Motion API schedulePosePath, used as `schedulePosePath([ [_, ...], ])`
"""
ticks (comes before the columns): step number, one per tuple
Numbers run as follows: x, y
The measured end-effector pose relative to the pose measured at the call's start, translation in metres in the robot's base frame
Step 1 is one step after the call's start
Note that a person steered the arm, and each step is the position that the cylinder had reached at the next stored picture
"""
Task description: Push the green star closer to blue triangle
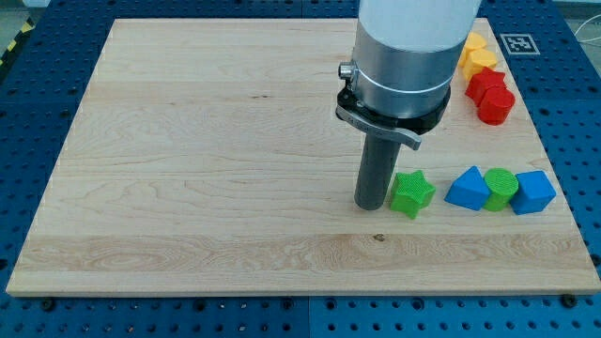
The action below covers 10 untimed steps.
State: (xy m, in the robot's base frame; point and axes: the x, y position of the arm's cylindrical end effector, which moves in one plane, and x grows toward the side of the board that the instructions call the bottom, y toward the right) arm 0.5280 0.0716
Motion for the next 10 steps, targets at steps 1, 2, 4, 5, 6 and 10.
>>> schedulePosePath([
  [1,0.000,0.000],
  [2,0.000,0.000],
  [4,-0.012,0.001],
  [5,-0.018,0.004],
  [6,-0.018,0.009],
  [10,-0.018,0.019],
])
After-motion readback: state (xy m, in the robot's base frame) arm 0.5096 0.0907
